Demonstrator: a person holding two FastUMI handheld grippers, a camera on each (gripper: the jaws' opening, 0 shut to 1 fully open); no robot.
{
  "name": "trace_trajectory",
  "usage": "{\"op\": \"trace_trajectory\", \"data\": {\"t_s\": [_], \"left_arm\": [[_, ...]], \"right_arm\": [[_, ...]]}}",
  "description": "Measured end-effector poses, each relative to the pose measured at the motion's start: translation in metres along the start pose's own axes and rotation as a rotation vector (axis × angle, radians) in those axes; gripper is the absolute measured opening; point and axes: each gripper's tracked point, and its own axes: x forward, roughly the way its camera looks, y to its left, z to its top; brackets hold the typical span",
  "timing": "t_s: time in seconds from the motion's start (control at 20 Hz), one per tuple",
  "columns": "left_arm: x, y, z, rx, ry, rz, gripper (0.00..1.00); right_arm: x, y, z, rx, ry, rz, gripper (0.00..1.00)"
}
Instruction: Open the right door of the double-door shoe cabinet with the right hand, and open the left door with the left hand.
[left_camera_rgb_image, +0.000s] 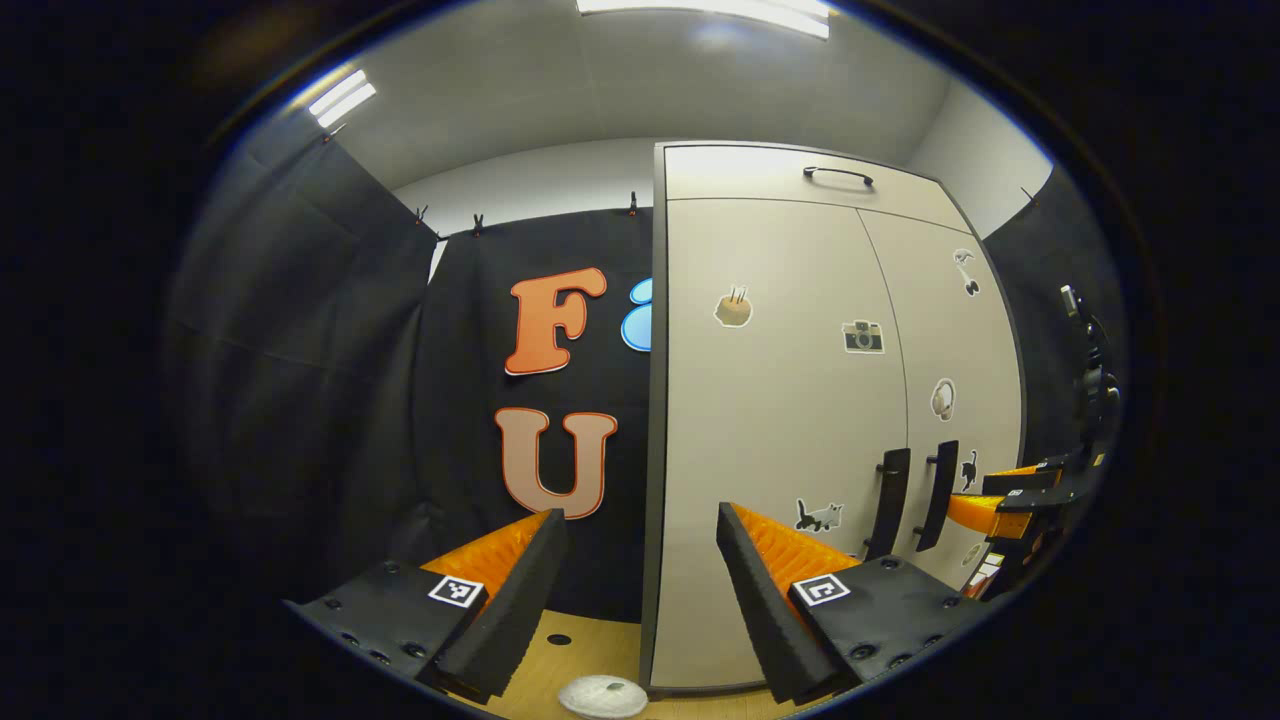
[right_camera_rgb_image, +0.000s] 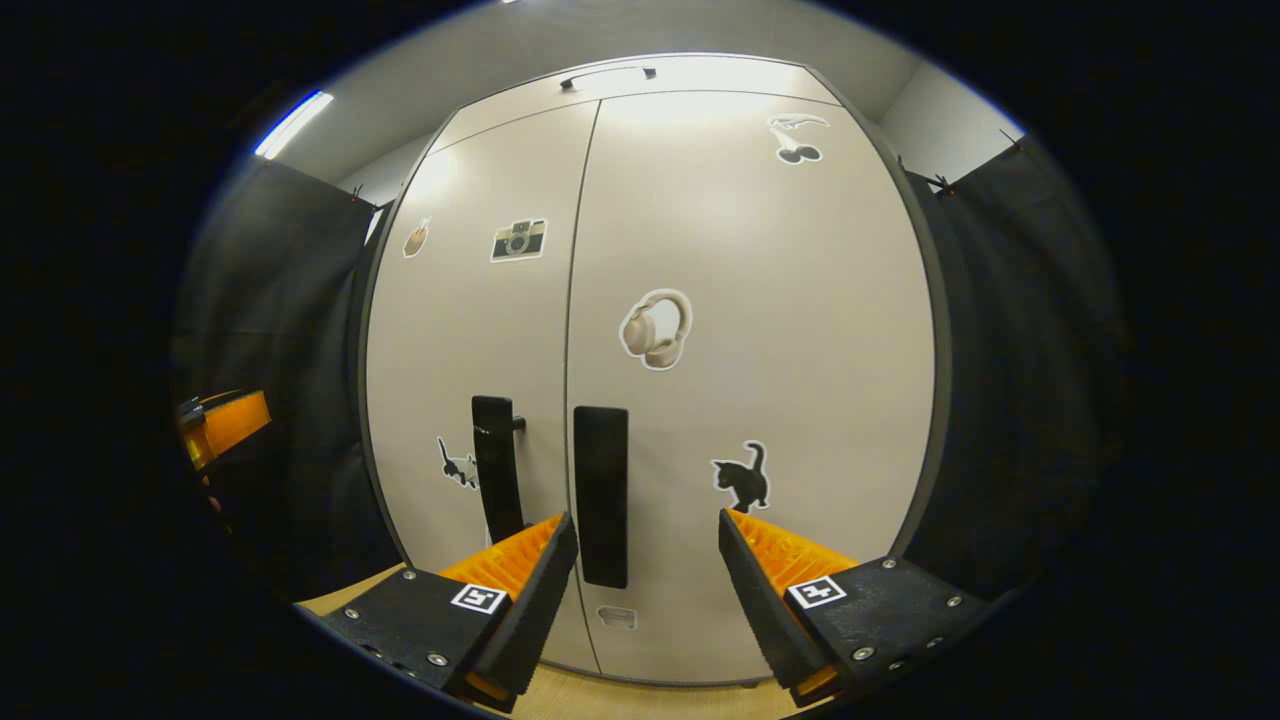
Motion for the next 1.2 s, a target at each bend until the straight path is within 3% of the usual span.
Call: {"op": "trace_trajectory", "data": {"t_s": [0.3, 0.6, 0.65, 0.75, 0.95, 1.2], "left_arm": [[0.008, 0.015, -0.012, -0.013, 0.025, 0.017, 0.96], [0.006, 0.018, -0.019, -0.023, 0.047, 0.017, 0.96], [0.005, 0.018, -0.021, -0.023, 0.049, 0.018, 0.97], [0.001, 0.019, -0.023, -0.009, 0.054, 0.025, 0.96], [-0.007, 0.004, -0.022, 0.009, 0.053, 0.001, 0.95], [-0.006, -0.028, -0.023, 0.031, 0.07, -0.06, 0.96]], "right_arm": [[0.031, 0.007, -0.012, 0.028, 0.039, -0.033, 0.7], [0.042, 0.015, -0.011, 0.034, 0.041, -0.058, 0.46], [0.041, 0.015, -0.01, 0.045, 0.025, -0.068, 0.36], [0.042, 0.015, -0.011, 0.079, 0.032, -0.078, 0.29], [0.038, 0.015, -0.013, 0.13, 0.071, -0.073, 0.22], [0.021, 0.016, -0.013, 0.144, 0.08, -0.028, 0.21]]}}
